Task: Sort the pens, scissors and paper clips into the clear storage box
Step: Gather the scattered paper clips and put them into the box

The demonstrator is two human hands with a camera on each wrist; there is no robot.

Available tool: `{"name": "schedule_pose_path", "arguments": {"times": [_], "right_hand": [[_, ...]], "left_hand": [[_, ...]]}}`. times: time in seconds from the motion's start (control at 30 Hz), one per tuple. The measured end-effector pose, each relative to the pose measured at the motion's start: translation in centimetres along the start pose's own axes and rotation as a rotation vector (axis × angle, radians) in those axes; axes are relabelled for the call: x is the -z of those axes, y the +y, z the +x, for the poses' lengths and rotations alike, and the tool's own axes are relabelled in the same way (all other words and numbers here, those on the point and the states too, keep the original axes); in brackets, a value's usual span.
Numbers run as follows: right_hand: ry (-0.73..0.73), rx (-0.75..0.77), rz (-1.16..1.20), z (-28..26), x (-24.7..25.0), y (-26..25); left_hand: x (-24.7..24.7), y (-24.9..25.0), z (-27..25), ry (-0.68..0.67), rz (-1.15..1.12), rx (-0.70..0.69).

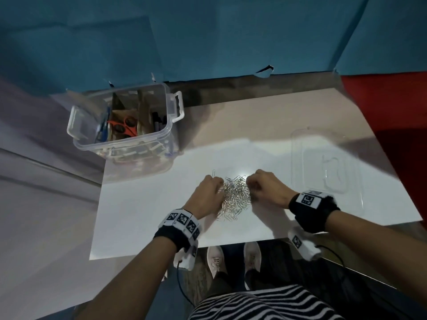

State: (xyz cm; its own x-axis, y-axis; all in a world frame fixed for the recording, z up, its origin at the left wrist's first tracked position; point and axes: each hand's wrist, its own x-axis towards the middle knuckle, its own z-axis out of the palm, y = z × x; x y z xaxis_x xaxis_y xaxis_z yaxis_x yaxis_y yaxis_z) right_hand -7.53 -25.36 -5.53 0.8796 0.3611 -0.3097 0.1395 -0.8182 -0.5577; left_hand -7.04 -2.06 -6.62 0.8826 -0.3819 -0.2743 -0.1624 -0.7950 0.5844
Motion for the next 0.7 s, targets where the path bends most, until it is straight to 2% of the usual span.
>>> {"name": "schedule_pose_path", "arguments": {"times": [0.13,0.23,0.3,0.43,0.57,0.63,0.7], "right_hand": [[0.057,-0.071,0.019,-0.8,2.4,1.7],[-0.092,-0.075,-0.023,-1.6,1.7,1.8],[-0.091,-0.041,0.002,-1.5,0.1,1.0],[0.027,0.0,0.09,0.0,-2.0,-1.0],[0.033,-0.006,0.146,1.3,-0.6,-0.6],[0.045,-0.036,0.103,1.9,0.5,0.3],[-0.033,-0.053,0.017,2.4,1.0,0.6]], "left_hand": [[2.7,-2.8,-1.1,0.011,-0.013,0.048],[2.8,-3.9,-2.6,-0.155,0.038,-0.016],[2.0,-3.6,-3.1,-0.193,0.085,-0.062],[0.8,-2.2,-2.1,-0.121,0.063,-0.116],[1.7,-2.0,-0.9,0.011,-0.032,-0.087],[2.2,-2.9,-0.3,0.091,-0.058,-0.052],[2.7,-3.8,0.6,0.084,0.028,-0.009]]}}
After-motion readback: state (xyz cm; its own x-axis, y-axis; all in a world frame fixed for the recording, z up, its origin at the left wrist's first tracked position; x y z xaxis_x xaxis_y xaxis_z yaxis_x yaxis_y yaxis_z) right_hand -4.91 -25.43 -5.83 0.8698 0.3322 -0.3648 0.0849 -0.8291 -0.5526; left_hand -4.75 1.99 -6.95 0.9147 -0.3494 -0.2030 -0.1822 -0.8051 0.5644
